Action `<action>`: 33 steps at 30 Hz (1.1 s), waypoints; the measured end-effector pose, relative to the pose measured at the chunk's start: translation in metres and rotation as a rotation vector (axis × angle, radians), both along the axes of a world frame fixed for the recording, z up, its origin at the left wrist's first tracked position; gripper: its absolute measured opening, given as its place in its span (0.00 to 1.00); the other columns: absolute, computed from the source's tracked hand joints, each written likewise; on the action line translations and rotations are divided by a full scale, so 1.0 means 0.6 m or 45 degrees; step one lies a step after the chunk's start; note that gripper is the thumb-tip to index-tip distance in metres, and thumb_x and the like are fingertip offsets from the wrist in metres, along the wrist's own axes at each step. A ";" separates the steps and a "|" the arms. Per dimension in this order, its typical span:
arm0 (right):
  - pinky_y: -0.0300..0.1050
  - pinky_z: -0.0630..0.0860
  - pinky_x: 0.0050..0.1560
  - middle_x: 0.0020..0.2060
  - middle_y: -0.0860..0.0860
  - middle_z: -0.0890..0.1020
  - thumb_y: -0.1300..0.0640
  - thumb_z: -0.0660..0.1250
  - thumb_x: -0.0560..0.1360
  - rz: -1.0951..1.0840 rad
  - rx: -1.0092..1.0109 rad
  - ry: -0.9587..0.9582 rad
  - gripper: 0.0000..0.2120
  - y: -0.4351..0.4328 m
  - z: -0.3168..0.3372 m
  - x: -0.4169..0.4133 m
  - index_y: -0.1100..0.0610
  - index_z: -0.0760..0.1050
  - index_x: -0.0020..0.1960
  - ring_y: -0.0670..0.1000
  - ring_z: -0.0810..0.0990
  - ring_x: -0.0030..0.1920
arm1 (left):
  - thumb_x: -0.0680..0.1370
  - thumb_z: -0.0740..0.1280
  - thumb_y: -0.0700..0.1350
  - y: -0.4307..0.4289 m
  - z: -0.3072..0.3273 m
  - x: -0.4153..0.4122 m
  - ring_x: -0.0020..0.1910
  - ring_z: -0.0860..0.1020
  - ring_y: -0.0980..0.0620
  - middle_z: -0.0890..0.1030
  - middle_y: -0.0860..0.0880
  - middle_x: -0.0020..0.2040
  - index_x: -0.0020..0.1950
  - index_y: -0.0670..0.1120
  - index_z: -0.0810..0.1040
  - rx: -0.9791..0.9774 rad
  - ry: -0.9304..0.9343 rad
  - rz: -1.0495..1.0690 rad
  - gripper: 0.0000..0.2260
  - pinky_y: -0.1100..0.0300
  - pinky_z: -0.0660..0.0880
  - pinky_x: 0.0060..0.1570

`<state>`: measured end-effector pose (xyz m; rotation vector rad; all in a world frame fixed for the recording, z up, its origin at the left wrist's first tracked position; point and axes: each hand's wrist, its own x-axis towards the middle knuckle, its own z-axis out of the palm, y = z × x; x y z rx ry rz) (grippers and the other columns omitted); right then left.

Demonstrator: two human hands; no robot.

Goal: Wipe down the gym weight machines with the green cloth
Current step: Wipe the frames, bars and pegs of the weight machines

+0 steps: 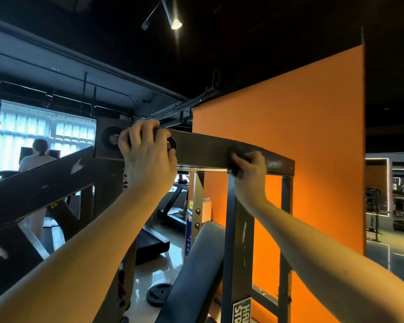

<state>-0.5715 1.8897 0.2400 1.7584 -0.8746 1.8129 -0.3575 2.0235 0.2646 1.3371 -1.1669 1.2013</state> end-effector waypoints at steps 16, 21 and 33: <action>0.48 0.72 0.61 0.58 0.56 0.73 0.75 0.68 0.73 0.209 0.029 0.041 0.24 -0.025 0.010 -0.024 0.57 0.81 0.65 0.54 0.69 0.60 | 0.74 0.73 0.50 -0.063 0.007 -0.106 0.71 0.65 0.42 0.73 0.44 0.69 0.63 0.46 0.79 0.109 -0.071 0.001 0.19 0.41 0.59 0.72; 0.49 0.74 0.43 0.51 0.52 0.71 0.68 0.63 0.80 0.435 0.654 -0.727 0.09 -0.096 0.050 -0.098 0.65 0.76 0.59 0.59 0.77 0.54 | 0.75 0.73 0.49 -0.067 0.010 -0.111 0.72 0.66 0.42 0.73 0.45 0.69 0.63 0.47 0.79 0.093 -0.067 0.025 0.18 0.40 0.60 0.72; 0.36 0.67 0.64 0.55 0.53 0.73 0.76 0.60 0.69 0.513 -0.042 -0.009 0.26 -0.110 0.003 -0.103 0.60 0.83 0.61 0.47 0.68 0.58 | 0.77 0.72 0.51 -0.164 0.036 -0.249 0.72 0.65 0.42 0.73 0.46 0.69 0.67 0.48 0.77 0.169 -0.081 0.008 0.19 0.43 0.58 0.71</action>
